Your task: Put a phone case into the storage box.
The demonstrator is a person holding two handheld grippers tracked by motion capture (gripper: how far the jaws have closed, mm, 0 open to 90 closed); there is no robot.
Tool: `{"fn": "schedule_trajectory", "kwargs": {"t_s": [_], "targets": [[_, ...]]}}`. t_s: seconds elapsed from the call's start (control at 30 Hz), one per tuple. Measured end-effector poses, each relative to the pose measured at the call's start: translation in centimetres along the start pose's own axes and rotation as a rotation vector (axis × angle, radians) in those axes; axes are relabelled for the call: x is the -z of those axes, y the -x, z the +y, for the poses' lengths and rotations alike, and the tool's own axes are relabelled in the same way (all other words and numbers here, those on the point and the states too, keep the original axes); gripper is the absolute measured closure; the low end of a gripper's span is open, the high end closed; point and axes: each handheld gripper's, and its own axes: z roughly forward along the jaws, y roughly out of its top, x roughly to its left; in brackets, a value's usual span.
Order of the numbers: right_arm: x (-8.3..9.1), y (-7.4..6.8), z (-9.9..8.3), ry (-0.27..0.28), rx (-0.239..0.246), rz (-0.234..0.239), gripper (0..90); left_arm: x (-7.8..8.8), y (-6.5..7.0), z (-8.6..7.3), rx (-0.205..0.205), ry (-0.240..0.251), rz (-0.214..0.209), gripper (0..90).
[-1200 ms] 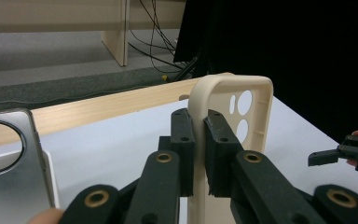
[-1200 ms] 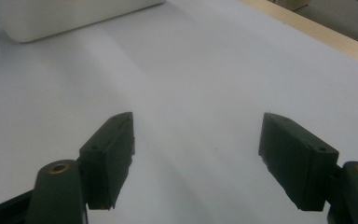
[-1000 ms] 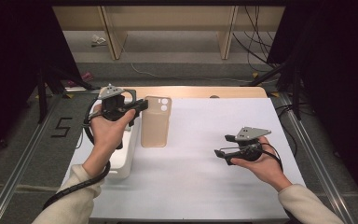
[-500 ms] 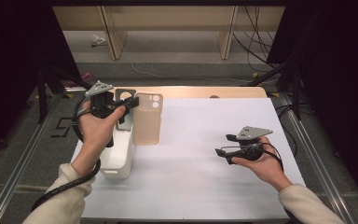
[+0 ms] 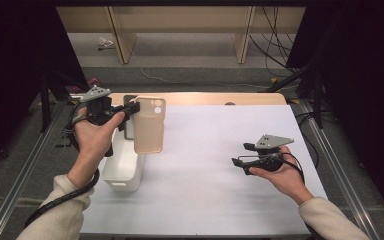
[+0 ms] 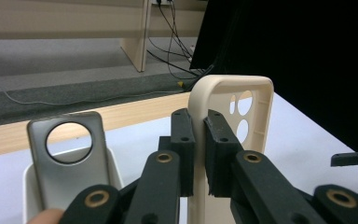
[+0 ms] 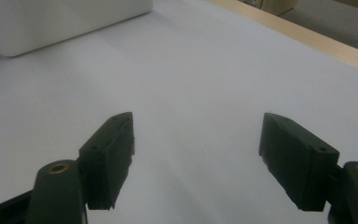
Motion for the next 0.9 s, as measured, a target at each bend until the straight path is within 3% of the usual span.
{"fn": "schedule_trajectory", "kwargs": {"t_s": [0.47, 0.9], "targets": [[0.8, 0.2, -0.3, 0.025, -0.017, -0.014, 27.4, 0.7, -1.8, 0.5, 0.001, 0.029, 0.031, 83.2], [1.8, 0.5, -0.7, 0.036, -0.035, -0.041, 27.3, -0.1, -3.3, 0.2, -0.011, 0.01, 0.074, 83.2]]}}
